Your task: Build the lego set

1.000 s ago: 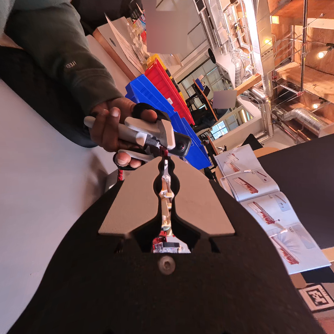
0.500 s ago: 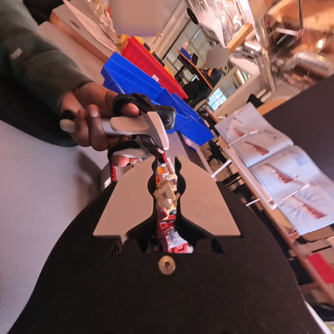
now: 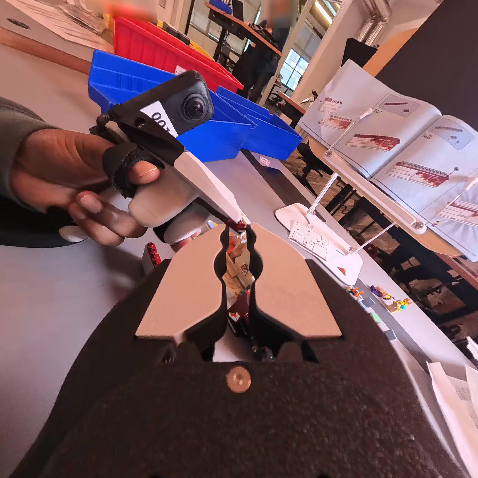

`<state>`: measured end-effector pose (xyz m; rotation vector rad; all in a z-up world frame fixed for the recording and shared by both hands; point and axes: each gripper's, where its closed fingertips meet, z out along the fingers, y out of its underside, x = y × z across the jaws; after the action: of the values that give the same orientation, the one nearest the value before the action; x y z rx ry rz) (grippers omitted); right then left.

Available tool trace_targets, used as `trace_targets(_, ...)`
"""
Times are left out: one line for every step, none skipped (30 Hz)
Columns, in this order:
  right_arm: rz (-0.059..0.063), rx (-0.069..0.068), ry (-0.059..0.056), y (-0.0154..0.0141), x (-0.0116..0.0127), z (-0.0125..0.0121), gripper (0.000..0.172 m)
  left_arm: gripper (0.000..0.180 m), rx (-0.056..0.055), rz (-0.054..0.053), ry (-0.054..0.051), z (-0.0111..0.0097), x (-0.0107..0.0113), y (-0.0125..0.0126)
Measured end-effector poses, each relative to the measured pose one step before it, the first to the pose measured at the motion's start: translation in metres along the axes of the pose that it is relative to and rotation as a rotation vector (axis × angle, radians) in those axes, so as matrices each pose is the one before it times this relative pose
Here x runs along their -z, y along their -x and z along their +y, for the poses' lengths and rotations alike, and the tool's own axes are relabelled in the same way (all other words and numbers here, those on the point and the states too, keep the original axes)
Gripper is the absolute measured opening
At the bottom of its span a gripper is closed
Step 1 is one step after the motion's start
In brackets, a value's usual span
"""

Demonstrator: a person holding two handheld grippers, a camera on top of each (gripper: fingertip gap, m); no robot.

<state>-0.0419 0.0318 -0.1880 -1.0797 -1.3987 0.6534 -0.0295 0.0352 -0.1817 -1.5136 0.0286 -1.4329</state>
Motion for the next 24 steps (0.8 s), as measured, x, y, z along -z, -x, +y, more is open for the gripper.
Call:
trace_targets(-0.0022, 0.0119, -0.0103, 0.00011, 0.00059, -0.00045, 0.011, 0.015, -0.0049, 0.0011, 0.0005, 0.00018, -0.00012, -0.00053)
trace_targets(-0.0055, 0.0134, -0.0161, 0.00046, 0.00095, -0.00086, 0.011, 0.015, -0.0006, 0.0052, -0.0001, 0.00002, -0.00014, -0.0009)
trace_targets(-0.005, 0.0184, -0.0199, 0.00043, 0.00116, -0.00096, 0.01, 0.015, -0.0011, 0.0061, 0.0035, 0.00054, -0.00029, -0.00118)
trace_targets(0.0013, 0.0237, -0.0218, -0.00073, 0.00163, -0.00111, 0.007, 0.016, 0.0041, 0.0046, 0.0033, 0.00042, -0.00013, -0.00063)
trace_targets(-0.012, 0.0266, -0.0263, 0.00081, 0.00201, -0.00202, 0.007, 0.016, 0.0136, 0.0164, -0.0029, -0.00104, 0.00061, -0.00125)
trace_targets(-0.0187, 0.0264, -0.0267, 0.00159, 0.00226, -0.00265, 0.007, 0.016, 0.0273, 0.027, -0.0017, -0.00141, 0.00094, -0.00206)
trace_targets(-0.0079, 0.0251, -0.0187, 0.00028, 0.00223, -0.00198, 0.007, 0.017, 0.035, 0.0293, 0.002, -0.00102, 0.00086, -0.00178)
trace_targets(-0.0111, 0.0251, -0.0165, 0.00087, 0.00197, -0.00165, 0.007, 0.018, 0.0372, 0.02, 0.0105, 0.00057, 0.00058, -0.00002)
trace_targets(-0.0135, 0.0189, -0.0206, 0.00125, 0.00177, -0.00233, 0.007, 0.018, 0.0359, 0.0185, 0.0152, 0.00193, 0.00009, 0.00029)
trace_targets(-0.0058, 0.0118, -0.0197, 0.00037, 0.00172, -0.00237, 0.007, 0.018, 0.0393, 0.0297, 0.0159, 0.00242, -0.00032, -0.00161)
trace_targets(-0.0089, 0.0119, -0.0165, 0.00081, 0.00135, -0.00218, 0.007, 0.017, 0.0443, 0.0324, 0.0139, 0.00242, -0.00093, -0.00223)
trace_targets(-0.005, 0.0132, -0.0114, 0.00038, 0.0012, -0.00171, 0.007, 0.017, 0.0382, 0.0228, 0.0074, 0.00199, -0.00098, -0.00106)
trace_targets(0.0012, 0.0122, -0.0125, -0.00042, 0.00112, -0.00182, 0.007, 0.016, 0.0278, 0.0161, 0.0111, 0.00263, -0.00109, -0.00058)
trace_targets(-0.0083, 0.0077, -0.0119, 0.00069, 0.00106, -0.00166, 0.007, 0.016, 0.0217, 0.0212, 0.01, 0.0023, -0.00101, -0.00182)
trace_targets(-0.0084, 0.0036, -0.0063, 0.00063, 0.00086, -0.00077, 0.007, 0.013, 0.0204, 0.0226, 0.005, 0.00114, -0.00059, -0.00243)
trace_targets(-0.0067, 0.0048, -0.0053, 0.00046, 0.00073, -0.00049, 0.007, 0.01, 0.013, 0.0163, 0.0038, 0.00104, -0.0006, -0.00183)
trace_targets(-0.0077, 0.0068, -0.0062, 0.00065, 0.00076, -0.0004, 0.007, 0.008, 0.0069, 0.0117, 0.0061, 0.00112, -0.00054, -0.00134)
trace_targets(-0.0064, 0.0081, -0.0028, 0.00041, 0.00071, -0.00009, 0.007, 0.007, 0.0057, 0.0095, 0.0076, 0.00108, -0.00034, -0.00101)
trace_targets(-0.0028, 0.0081, 0.0002, -0.00008, 0.00062, 0.00045, 0.008, 0.008, 0.0071, 0.0108, 0.0073, 0.00126, -0.00057, -0.00128)
trace_targets(-0.0066, 0.0043, -0.008, 0.00058, 0.00075, -0.00065, 0.007, 0.01, 0.0085, 0.0109, 0.006, 0.00118, -0.00083, -0.00134)
trace_targets(-0.0047, -0.0001, -0.0059, 0.00038, 0.0006, -0.00081, 0.007, 0.01, 0.0062, 0.0043, 0.0074, 0.00148, -0.00074, -0.00012)
trace_targets(-0.0066, 0.0027, -0.0011, 0.00075, 0.00022, -0.00022, 0.007, 0.01, 0.0035, -0.0036, 0.0091, 0.00185, -0.00068, 0.00094)
trace_targets(-0.0075, 0.0084, 0.0001, 0.00143, -0.00015, 0.0, 0.007, 0.009, 0.0032, -0.0036, 0.0086, 0.00183, -0.0008, 0.00097)
trace_targets(-0.0011, 0.0093, -0.0009, 0.00062, 0.00007, -0.00008, 0.007, 0.009, 0.0043, 0.0016, 0.0016, 0.00069, -0.00027, 0.00016)
